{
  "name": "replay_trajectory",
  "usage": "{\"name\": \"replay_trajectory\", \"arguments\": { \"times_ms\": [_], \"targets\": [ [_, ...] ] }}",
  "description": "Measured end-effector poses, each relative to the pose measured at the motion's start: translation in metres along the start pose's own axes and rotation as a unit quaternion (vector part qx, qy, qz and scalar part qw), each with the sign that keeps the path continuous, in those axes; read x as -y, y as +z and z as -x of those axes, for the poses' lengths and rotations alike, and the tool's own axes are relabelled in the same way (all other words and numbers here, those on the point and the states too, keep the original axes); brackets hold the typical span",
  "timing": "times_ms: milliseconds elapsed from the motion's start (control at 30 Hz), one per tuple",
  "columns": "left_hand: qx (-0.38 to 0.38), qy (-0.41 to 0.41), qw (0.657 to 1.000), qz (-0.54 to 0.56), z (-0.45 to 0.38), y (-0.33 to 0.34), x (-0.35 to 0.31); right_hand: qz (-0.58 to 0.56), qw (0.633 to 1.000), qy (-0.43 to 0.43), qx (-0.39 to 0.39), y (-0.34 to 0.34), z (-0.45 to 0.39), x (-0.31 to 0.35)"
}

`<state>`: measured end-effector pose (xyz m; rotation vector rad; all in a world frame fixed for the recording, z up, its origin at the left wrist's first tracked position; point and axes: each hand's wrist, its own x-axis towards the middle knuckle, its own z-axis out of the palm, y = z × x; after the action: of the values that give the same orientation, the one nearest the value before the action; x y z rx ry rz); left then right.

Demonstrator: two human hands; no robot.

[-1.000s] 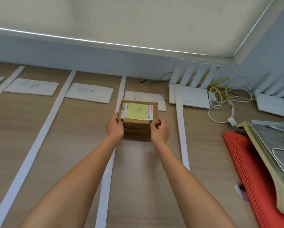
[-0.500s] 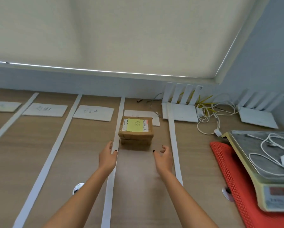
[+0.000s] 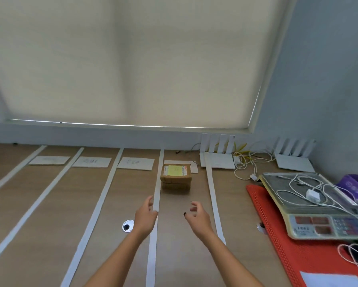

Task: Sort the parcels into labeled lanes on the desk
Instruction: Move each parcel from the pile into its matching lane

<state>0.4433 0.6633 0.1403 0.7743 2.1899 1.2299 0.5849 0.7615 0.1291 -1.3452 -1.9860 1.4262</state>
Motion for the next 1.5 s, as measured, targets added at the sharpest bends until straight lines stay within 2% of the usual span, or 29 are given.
{"name": "replay_trajectory", "arguments": {
  "times_ms": [233, 400, 567, 733, 867, 1100, 1267, 1500],
  "targets": [
    [-0.025, 0.005, 1.000, 0.010, 0.065, -0.057, 0.011, 0.046, 0.998, -0.028, 0.039, 0.026, 0.070, 0.020],
    [-0.073, -0.013, 0.996, 0.052, 0.077, -0.125, 0.042, 0.065, 0.996, -0.056, 0.023, 0.072, 0.102, 0.046],
    [-0.070, -0.012, 0.997, 0.042, 0.075, -0.199, 0.097, 0.079, 0.996, -0.035, 0.023, 0.153, 0.123, 0.058],
    [-0.030, 0.003, 1.000, 0.002, 0.069, -0.299, 0.159, 0.009, 1.000, 0.002, -0.017, 0.259, 0.143, 0.080],
    [-0.013, 0.003, 1.000, -0.023, 0.072, -0.383, 0.198, -0.002, 1.000, 0.019, 0.003, 0.343, 0.171, 0.110],
    [-0.027, -0.014, 1.000, 0.004, 0.065, -0.467, 0.226, 0.021, 0.999, -0.020, 0.017, 0.421, 0.188, 0.174],
    [-0.027, 0.006, 1.000, 0.012, 0.052, -0.508, 0.246, 0.042, 0.997, -0.055, 0.040, 0.478, 0.177, 0.211],
    [-0.038, -0.008, 0.999, 0.036, 0.021, -0.596, 0.329, 0.045, 0.993, -0.075, 0.076, 0.613, 0.183, 0.245]
  ]
}}
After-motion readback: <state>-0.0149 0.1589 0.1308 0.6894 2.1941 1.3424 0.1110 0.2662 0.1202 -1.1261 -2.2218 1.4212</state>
